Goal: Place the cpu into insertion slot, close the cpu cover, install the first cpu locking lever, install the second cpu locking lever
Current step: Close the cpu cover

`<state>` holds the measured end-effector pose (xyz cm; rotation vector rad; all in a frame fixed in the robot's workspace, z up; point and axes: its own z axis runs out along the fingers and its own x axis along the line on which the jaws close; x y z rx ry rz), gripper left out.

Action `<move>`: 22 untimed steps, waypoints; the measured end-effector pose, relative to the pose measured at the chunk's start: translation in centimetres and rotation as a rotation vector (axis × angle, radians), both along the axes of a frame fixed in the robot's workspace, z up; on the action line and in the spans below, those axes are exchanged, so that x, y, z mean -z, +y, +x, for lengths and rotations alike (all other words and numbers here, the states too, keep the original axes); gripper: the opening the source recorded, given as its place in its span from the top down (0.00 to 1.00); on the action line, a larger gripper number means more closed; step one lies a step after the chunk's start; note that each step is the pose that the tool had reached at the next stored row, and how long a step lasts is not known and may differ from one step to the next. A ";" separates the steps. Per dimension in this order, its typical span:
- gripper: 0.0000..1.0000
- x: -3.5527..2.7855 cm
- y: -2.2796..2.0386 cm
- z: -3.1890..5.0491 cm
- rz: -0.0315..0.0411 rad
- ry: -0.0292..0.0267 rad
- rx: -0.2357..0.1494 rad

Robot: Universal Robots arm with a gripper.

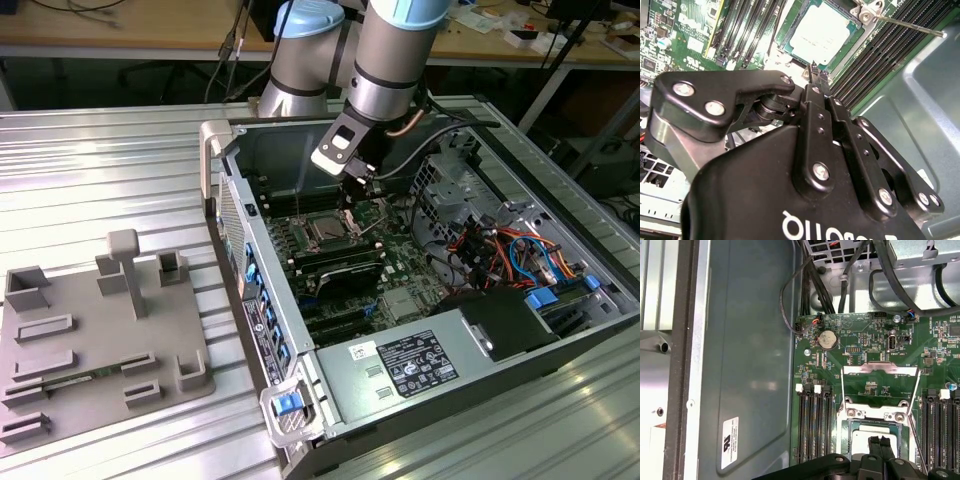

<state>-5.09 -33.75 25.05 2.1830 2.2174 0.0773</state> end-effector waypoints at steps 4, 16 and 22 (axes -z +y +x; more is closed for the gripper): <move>0.89 0.00 0.00 -0.01 0.0000 0.0000 0.000; 0.89 0.22 0.00 2.31 0.0000 0.0000 0.000; 0.89 -1.62 0.00 2.35 0.0001 0.0000 0.000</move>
